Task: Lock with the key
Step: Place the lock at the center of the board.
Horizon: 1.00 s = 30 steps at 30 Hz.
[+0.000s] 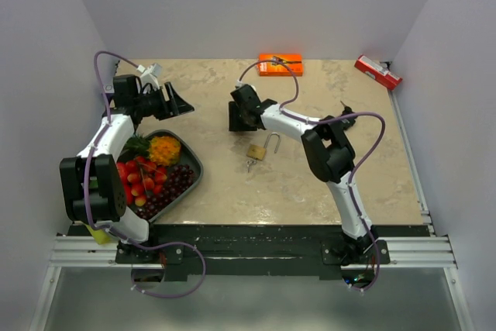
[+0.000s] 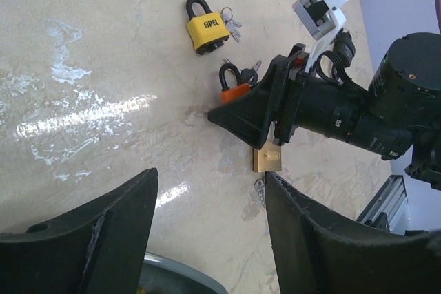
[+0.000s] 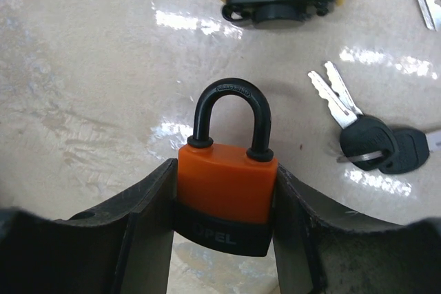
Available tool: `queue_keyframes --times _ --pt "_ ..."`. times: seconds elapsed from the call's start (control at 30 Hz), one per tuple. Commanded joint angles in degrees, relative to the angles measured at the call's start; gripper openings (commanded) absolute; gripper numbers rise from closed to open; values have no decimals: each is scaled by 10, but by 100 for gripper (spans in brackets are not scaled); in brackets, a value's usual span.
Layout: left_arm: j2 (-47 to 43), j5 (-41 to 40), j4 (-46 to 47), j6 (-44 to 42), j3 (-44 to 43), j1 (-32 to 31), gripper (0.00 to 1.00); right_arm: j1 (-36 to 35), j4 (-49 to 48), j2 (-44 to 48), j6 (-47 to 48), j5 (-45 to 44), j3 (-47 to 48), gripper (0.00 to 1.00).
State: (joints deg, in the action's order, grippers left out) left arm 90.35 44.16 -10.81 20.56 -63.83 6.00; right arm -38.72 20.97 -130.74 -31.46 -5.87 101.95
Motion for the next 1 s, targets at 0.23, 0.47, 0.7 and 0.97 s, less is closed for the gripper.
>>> queue_keyframes --times 0.23,0.47,0.7,0.97 --pt "-10 9 18 6 -9 4 68 -3 64 22 -51 -44 -24 61" --pt "-11 11 13 4 -11 4 68 -4 65 15 -51 -40 -13 67" --pt "-10 22 16 -26 -14 4 69 -3 41 64 9 -16 2 75" --pt "-14 30 -18 -140 -51 -28 72 -2 -31 216 276 81 -112 99"
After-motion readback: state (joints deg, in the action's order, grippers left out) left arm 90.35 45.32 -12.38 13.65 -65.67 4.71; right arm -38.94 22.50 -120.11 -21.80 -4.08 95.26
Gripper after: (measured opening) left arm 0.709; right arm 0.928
